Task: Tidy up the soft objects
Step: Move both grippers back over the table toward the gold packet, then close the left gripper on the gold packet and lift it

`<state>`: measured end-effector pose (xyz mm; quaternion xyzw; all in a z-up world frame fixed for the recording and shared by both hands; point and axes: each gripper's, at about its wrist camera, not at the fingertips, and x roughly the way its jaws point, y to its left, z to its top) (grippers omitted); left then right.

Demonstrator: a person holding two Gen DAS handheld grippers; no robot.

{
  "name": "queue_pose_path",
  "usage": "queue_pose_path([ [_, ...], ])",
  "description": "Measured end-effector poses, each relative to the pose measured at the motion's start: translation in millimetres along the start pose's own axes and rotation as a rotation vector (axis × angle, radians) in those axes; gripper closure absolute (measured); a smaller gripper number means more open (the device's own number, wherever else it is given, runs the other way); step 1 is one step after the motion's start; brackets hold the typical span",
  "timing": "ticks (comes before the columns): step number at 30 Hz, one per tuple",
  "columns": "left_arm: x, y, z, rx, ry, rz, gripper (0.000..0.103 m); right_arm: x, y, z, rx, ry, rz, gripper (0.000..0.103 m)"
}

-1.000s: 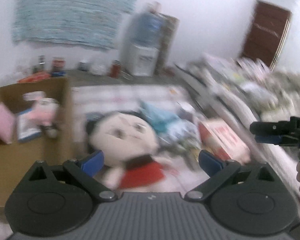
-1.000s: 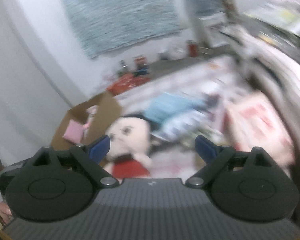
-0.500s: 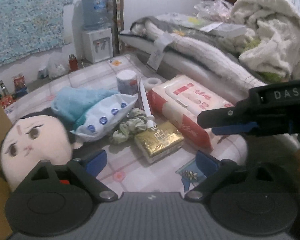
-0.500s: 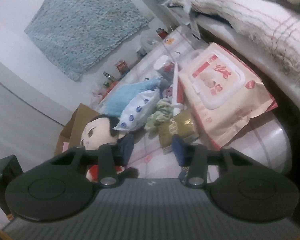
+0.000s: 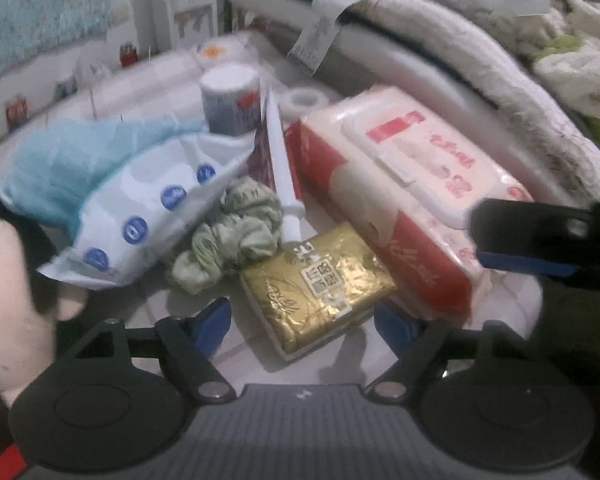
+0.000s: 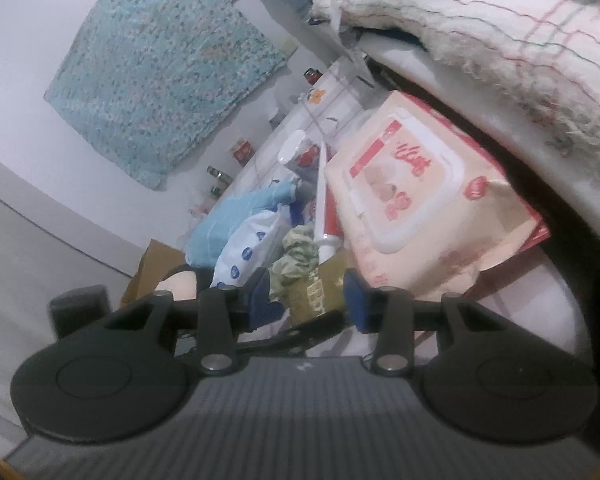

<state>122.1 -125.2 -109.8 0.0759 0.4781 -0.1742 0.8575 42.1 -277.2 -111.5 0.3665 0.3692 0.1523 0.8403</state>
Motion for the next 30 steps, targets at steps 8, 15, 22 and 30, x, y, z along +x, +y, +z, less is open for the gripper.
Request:
queue_pose_path([
  [8,11,0,-2,-0.048,0.051,-0.007,0.064,-3,-12,-3,0.024,-0.013,0.007,0.062],
  [15,-8,-6,-16,-0.051,0.072,-0.016,0.070,-11,-13,-9,0.032,-0.017,0.006,0.061],
  [22,-41,-28,-17,0.132,-0.088,0.049,0.017,-16,-16,-13,0.040,-0.021,0.010,0.058],
  [30,13,-26,4,0.128,0.012,0.061,0.034,-17,-24,-13,0.051,-0.026,0.031,0.058],
])
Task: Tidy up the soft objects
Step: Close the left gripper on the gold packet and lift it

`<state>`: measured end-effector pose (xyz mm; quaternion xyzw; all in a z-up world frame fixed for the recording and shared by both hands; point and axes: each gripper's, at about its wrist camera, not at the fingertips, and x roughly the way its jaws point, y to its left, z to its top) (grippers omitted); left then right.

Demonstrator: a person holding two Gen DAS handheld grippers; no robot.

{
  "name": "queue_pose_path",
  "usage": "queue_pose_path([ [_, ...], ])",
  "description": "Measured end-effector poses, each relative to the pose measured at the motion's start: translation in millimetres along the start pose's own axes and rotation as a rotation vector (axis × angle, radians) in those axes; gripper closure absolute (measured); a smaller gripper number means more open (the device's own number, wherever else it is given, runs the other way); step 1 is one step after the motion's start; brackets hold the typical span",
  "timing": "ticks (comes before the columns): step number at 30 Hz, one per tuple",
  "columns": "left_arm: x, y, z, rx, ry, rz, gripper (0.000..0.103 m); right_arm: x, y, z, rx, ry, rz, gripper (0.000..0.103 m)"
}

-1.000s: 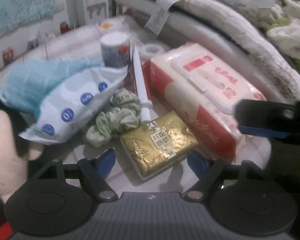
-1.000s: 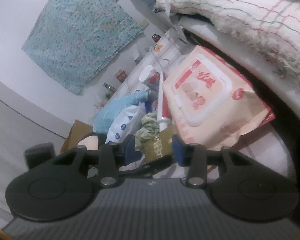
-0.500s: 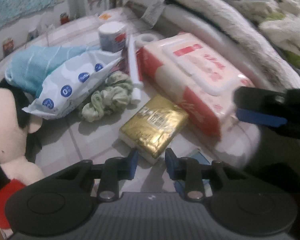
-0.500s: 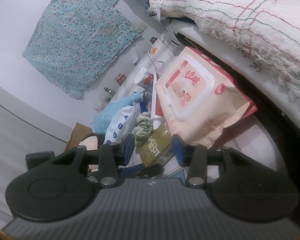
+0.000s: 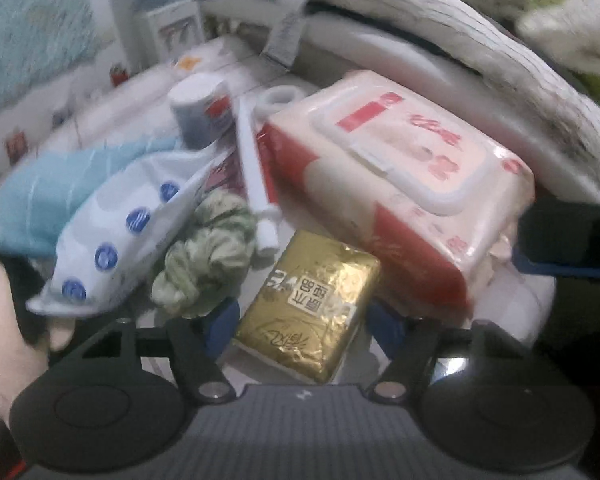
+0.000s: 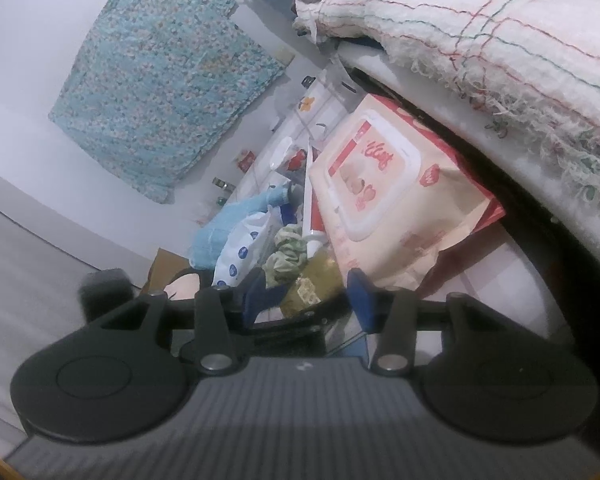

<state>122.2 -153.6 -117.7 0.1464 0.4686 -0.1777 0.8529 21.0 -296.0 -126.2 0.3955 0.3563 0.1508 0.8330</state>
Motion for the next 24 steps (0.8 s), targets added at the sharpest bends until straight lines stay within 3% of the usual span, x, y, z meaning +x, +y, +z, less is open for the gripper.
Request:
queue_pose_path([
  [3,2,11,-4,-0.065,0.010,-0.025,0.035,-1,-3,1,0.002,-0.003,-0.007,0.058],
  [6,-3,14,-9,-0.077,0.043,0.007,0.035,1,-4,1,0.008,0.002,-0.010,0.057],
  [10,-15,25,-23,-0.179,0.096,0.012,0.034,2,1,-3,-0.001,0.012,-0.007,0.057],
  [13,-24,28,-35,-0.237,0.114,0.000,0.026,1,5,-5,-0.007,0.022,-0.009,0.058],
  [15,-28,27,-37,-0.229,0.113,-0.008,0.015,-1,10,-6,-0.021,0.024,-0.014,0.057],
  [19,-31,26,-32,-0.205,0.068,-0.020,0.013,-8,20,-6,-0.051,0.023,-0.033,0.055],
  [22,-21,23,-27,-0.178,0.070,-0.006,0.021,-15,27,-7,-0.072,0.020,-0.051,0.054],
  [24,-14,19,-27,-0.149,0.076,0.017,0.042,-19,30,-7,-0.083,0.020,-0.062,0.054],
])
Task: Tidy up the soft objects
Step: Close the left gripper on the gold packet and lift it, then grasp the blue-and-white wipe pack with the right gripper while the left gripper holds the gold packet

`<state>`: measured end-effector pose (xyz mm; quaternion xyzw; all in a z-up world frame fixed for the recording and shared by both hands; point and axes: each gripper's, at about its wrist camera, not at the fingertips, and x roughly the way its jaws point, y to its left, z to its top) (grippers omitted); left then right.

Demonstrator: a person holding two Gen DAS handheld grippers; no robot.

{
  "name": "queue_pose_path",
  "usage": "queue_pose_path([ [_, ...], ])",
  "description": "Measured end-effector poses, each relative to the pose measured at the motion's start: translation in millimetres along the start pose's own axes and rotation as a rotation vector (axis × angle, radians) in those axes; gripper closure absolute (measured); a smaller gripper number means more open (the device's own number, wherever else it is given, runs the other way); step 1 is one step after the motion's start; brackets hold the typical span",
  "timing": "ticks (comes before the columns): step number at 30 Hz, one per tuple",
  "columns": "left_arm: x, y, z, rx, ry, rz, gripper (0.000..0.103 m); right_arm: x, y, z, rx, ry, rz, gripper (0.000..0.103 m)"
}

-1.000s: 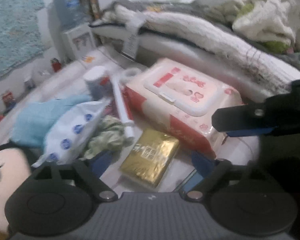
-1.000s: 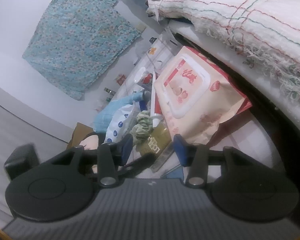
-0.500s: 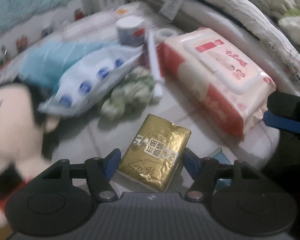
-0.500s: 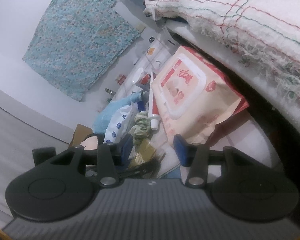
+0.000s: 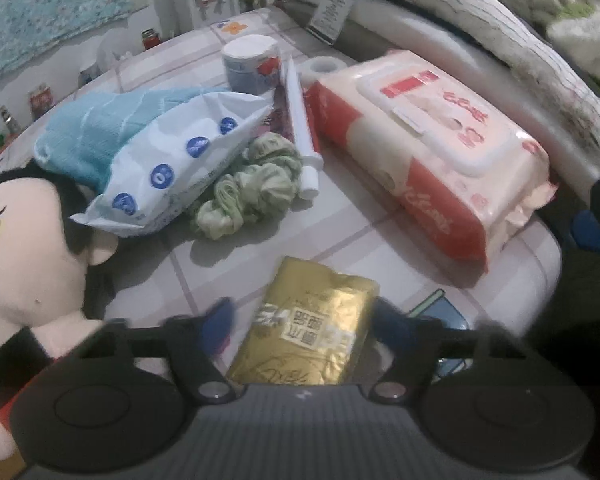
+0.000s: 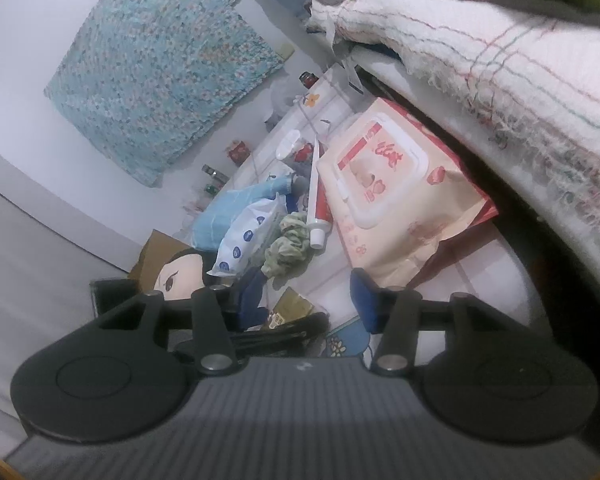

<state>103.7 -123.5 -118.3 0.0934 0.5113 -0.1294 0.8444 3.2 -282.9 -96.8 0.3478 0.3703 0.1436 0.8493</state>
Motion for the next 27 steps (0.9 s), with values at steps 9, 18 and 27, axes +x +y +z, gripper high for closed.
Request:
queue_pose_path([
  [9,-34,24,-13,-0.071,-0.100,-0.093,0.044,5,19,20,-0.045,0.034,0.002,0.051],
  [18,-113,82,-22,-0.228,-0.335,-0.096,0.044,68,37,45,0.047,0.139,0.099,0.036],
  [27,-125,130,-33,-0.375,-0.405,-0.036,0.044,177,55,42,0.218,0.302,0.154,0.034],
])
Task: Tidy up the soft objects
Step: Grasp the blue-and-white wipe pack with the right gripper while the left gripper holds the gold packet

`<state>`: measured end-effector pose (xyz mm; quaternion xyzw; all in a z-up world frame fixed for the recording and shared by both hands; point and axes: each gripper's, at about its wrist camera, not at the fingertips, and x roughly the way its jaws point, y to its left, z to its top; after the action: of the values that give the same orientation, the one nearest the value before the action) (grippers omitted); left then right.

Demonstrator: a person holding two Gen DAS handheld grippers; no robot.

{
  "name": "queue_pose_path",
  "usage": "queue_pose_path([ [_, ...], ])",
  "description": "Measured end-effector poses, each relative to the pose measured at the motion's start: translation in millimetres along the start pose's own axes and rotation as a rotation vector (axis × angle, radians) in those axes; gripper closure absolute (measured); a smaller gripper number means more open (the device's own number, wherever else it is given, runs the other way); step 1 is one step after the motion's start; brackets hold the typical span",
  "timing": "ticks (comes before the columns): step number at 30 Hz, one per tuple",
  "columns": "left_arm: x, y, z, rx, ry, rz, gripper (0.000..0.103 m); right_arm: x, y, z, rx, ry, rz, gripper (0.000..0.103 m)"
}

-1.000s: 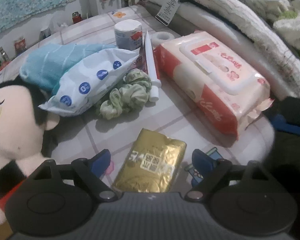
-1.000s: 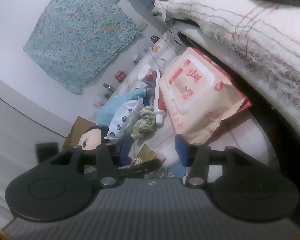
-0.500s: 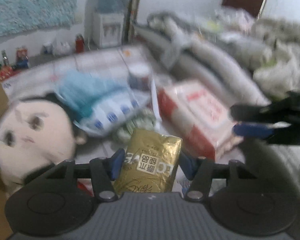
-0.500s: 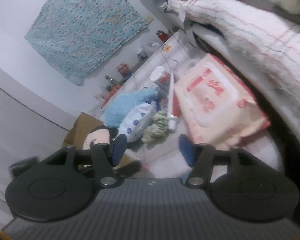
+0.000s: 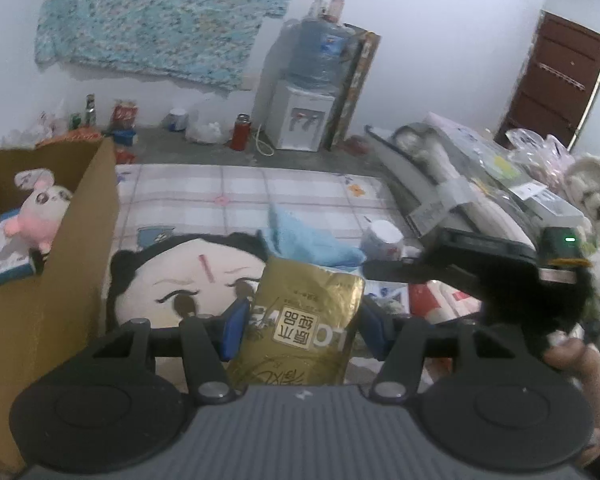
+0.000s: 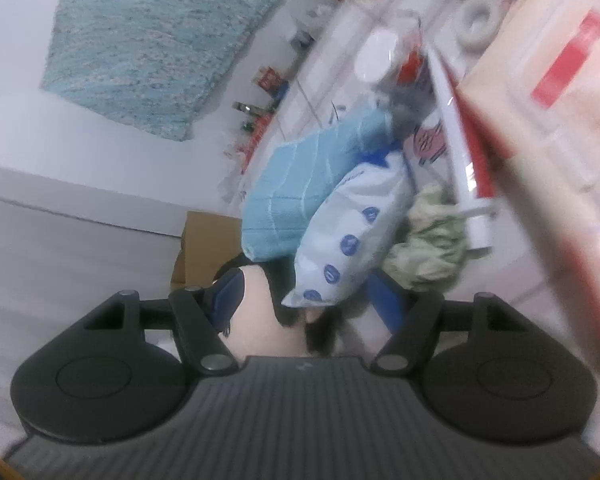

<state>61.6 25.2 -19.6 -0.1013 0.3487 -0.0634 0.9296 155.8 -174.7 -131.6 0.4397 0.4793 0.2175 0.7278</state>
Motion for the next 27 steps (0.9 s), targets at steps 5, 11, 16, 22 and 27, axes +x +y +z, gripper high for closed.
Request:
queue_pose_path([
  [5,-3,17,-1,-0.037,0.000,0.008,0.044,33,-5,1,0.099,0.019,-0.056,0.044],
  [11,-2,21,-7,-0.054,0.021,-0.010,0.044,49,-15,1,0.199,-0.038,-0.065,0.050],
  [16,-7,25,-13,-0.067,0.018,-0.009,0.044,51,-16,-5,0.201,-0.054,-0.054,0.071],
  [22,-16,32,-14,-0.099,0.008,-0.017,0.044,10,-4,-13,0.144,-0.051,-0.005,0.073],
  [27,-23,34,-13,-0.100,0.001,-0.026,0.044,-41,0,-34,0.088,0.056,0.046,0.073],
])
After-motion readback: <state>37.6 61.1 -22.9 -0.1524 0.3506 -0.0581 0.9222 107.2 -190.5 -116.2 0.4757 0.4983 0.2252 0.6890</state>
